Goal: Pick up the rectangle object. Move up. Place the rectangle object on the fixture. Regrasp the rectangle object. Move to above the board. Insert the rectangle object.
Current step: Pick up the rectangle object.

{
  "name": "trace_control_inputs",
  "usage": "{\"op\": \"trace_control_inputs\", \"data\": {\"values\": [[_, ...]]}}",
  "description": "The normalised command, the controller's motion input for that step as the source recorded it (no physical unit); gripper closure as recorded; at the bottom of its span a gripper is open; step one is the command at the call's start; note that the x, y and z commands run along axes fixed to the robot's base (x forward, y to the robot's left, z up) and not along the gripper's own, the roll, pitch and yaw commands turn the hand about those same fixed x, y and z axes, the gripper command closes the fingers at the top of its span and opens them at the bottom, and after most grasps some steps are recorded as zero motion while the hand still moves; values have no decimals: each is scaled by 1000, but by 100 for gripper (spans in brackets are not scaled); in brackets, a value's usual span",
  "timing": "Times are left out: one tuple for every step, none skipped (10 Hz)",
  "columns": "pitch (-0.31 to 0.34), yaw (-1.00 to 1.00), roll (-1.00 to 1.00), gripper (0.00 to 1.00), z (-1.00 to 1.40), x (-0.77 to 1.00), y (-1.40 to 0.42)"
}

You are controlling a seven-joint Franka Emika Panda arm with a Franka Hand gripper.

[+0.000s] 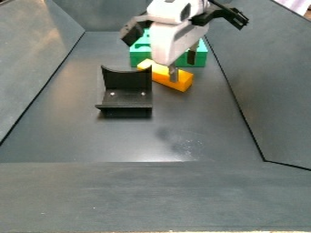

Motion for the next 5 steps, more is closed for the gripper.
{"op": "trace_control_inputs", "data": {"values": [[0,83,0,0,-69,20,0],[-16,71,30,0,-109,0,-80],[-63,-397,143,0,-289,306,0],[-33,-366,146,0,-291,63,-9],[0,-157,74,0,-174,-49,-29]]}}
